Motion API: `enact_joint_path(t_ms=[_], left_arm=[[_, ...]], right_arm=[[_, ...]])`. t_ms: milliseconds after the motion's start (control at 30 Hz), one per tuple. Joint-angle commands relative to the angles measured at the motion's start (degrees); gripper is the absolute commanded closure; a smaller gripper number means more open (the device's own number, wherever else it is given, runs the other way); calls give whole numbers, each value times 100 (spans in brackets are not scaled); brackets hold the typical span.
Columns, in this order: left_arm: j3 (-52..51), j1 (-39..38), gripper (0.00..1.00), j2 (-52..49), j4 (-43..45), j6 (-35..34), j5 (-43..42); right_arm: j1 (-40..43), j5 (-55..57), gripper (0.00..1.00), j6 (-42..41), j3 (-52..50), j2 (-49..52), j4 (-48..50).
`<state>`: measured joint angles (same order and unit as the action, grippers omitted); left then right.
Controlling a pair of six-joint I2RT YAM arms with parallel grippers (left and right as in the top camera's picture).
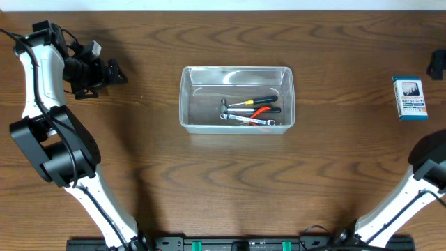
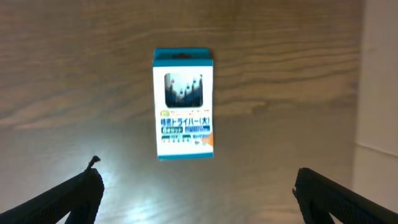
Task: Pack container
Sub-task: 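Raise the right gripper and swing it right toward the screwdriver set box, then position the right gripper above the blue-white screwdriver set box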
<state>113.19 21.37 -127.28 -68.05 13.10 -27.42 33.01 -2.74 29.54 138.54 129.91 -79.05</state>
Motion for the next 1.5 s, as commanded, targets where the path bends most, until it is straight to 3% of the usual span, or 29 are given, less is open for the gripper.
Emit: enact_joint_path(t_ms=[0,467,1467], left_arm=[[116,11,2,170,-13,7,28],[116,11,2,170,-13,7,28],[116,11,2,170,-13,7,28]], right_arm=[[-109,125,1,-168,7,348,26],[-337,254,1,-420,7,1228,42],[-155,328,1,-264,2,1731,61]])
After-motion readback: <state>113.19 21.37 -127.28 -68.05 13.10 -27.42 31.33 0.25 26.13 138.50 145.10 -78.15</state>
